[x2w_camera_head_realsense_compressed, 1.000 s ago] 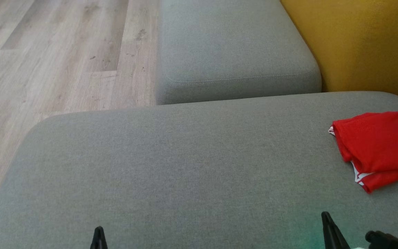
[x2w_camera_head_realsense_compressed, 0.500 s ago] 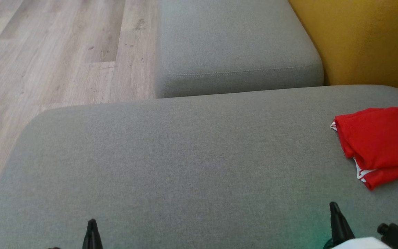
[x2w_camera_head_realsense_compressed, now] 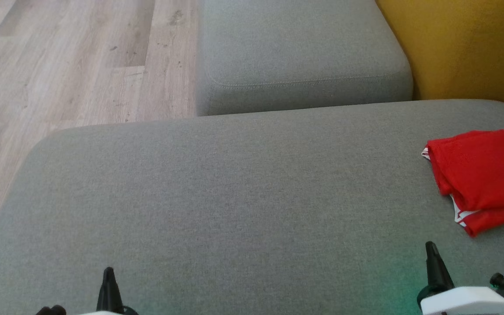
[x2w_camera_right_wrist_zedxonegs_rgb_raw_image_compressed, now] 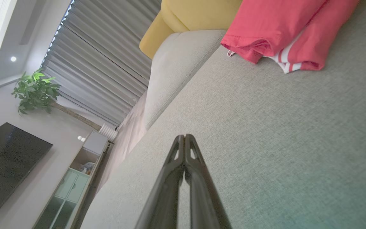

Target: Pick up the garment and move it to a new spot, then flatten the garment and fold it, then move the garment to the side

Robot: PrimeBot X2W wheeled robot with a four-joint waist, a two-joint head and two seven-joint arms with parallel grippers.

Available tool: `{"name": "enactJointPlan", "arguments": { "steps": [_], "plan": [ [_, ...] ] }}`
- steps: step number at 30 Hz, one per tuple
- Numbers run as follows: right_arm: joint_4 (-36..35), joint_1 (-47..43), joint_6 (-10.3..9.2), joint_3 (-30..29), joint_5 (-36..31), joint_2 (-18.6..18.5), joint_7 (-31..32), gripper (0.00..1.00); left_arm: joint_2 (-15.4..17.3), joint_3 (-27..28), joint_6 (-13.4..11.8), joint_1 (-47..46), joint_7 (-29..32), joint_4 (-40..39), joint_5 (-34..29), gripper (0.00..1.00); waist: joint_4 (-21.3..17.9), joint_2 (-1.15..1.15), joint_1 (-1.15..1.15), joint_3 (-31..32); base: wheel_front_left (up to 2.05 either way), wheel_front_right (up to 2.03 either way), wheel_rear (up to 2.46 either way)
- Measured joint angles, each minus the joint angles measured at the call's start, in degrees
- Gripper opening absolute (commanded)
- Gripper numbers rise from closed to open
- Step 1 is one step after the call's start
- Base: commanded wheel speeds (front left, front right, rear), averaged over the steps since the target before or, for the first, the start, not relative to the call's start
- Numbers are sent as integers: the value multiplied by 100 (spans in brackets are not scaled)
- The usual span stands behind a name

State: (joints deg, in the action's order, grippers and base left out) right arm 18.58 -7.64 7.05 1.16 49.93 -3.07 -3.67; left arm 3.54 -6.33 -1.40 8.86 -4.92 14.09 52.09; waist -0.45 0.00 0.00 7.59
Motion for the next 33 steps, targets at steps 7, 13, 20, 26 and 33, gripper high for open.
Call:
{"name": "enactJointPlan", "arguments": {
  "steps": [7, 13, 20, 26, 33],
  "plan": [
    [-35, 144, 0, -93, 467, 8, 104, 0, 0, 97, 98, -133, 119, 16, 453, 0, 5, 0, 0, -88, 0, 0, 0],
    [-41, 178, 0, -180, 870, 13, 197, 0, 0, 190, 197, -231, 198, 32, 850, 0, 9, 0, 0, -163, 0, 0, 0],
    [-80, 376, 0, -276, 1335, 22, 321, 0, -1, 286, 291, -364, 335, 46, 1311, 0, 14, 0, 0, -250, 0, 0, 0],
    [-92, 394, 0, -365, 1724, 29, 388, 0, -2, 387, 350, -476, 411, 56, 1699, 0, 19, 0, 0, -325, 0, 0, 0],
    [-121, 594, -1, -465, 2192, 30, 530, 0, -3, 479, 450, -614, 539, 68, 2161, 0, 24, 0, 0, -413, 0, 0, 0]
  ]
}}
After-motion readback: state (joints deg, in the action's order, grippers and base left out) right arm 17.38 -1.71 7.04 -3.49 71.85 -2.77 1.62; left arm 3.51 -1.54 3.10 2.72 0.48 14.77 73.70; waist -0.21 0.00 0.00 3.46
